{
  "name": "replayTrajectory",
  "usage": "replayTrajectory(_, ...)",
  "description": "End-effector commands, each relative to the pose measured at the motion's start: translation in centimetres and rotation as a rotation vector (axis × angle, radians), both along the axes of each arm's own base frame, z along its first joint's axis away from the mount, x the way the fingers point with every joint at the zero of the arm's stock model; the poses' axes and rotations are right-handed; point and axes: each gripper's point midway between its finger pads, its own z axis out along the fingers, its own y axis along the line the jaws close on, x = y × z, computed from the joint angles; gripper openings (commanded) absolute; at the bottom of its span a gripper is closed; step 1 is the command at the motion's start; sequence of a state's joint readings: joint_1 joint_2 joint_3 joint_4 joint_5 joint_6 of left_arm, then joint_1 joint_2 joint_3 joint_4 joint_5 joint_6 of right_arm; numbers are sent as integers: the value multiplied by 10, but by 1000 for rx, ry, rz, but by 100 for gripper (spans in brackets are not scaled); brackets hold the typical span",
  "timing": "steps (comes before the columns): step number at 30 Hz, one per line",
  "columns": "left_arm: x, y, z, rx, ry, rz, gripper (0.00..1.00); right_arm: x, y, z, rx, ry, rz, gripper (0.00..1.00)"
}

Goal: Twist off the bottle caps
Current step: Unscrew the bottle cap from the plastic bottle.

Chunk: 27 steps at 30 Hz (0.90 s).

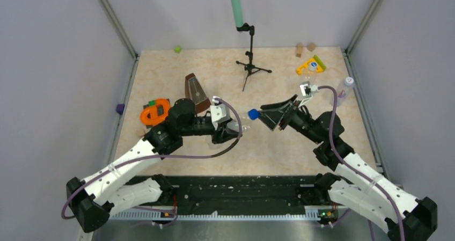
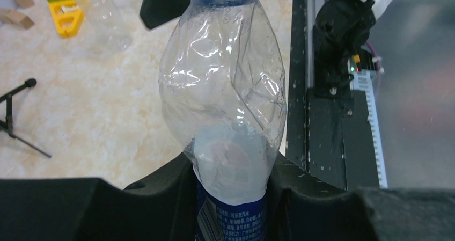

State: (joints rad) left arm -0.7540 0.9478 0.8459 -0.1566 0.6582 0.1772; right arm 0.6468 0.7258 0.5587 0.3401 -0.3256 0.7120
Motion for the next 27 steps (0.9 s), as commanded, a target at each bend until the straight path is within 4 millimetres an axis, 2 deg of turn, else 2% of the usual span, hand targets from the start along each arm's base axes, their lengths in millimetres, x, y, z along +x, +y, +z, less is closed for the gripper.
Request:
replayTrajectory(1,13,-30,36,-112,3,100,0,5,-1,60,190,-32,-25,72)
replayTrajectory(5,26,-40,23,-64,55,192,0,4,-4,71,218,-77,-35,73)
replayTrajectory(8,38,-37,21,-77,89,293,0,17,-18,62,233,-31,-147,72)
replayTrajectory(11,51,-30,15,-88,95,388,0,33,-44,50,239,13,-319,71)
replayTrajectory(13,54,-28,10,-68,103,411,0,32,-46,51,211,4,-331,70)
replayTrajectory(14,53,-27,1,-33,123,414,0,32,-45,52,202,8,-325,70)
replayTrajectory(17,52,-30,-9,1,146,401,0,25,-32,57,211,-8,-243,70)
replayTrajectory(21,50,-34,-11,9,152,389,0,20,-14,65,226,-22,-139,66)
replayTrajectory(23,50,-36,-11,13,148,382,0,25,-6,59,199,2,-122,63)
replayTrajectory(27,47,-38,-10,14,147,361,0,34,-1,50,181,33,-134,57)
